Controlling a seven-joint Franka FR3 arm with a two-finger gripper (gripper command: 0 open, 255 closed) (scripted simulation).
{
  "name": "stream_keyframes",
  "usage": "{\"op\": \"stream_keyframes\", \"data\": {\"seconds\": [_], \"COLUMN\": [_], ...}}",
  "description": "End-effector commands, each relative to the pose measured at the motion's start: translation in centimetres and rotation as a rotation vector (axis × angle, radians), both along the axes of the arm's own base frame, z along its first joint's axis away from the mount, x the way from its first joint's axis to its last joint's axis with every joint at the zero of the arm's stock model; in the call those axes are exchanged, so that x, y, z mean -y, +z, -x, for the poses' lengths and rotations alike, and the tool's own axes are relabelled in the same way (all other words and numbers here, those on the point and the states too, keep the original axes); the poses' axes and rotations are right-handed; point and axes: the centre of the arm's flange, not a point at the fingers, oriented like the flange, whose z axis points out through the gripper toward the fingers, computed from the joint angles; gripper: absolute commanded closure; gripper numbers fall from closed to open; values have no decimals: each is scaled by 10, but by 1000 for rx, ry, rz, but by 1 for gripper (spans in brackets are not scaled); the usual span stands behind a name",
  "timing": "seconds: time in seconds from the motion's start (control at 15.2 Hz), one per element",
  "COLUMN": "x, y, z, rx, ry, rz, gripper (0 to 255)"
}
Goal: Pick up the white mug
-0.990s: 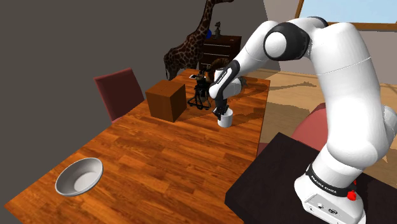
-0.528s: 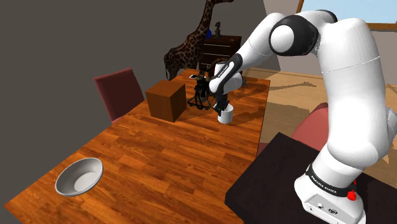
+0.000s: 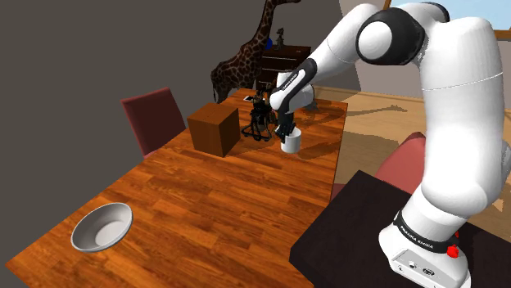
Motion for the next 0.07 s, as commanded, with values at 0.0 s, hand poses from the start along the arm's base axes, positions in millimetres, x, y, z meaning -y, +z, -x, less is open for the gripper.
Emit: {"op": "stream_keyframes", "data": {"seconds": [0.0], "x": [0], "y": [3], "z": [0], "rx": [0], "ry": [0], "rz": [0], "gripper": [255]}}
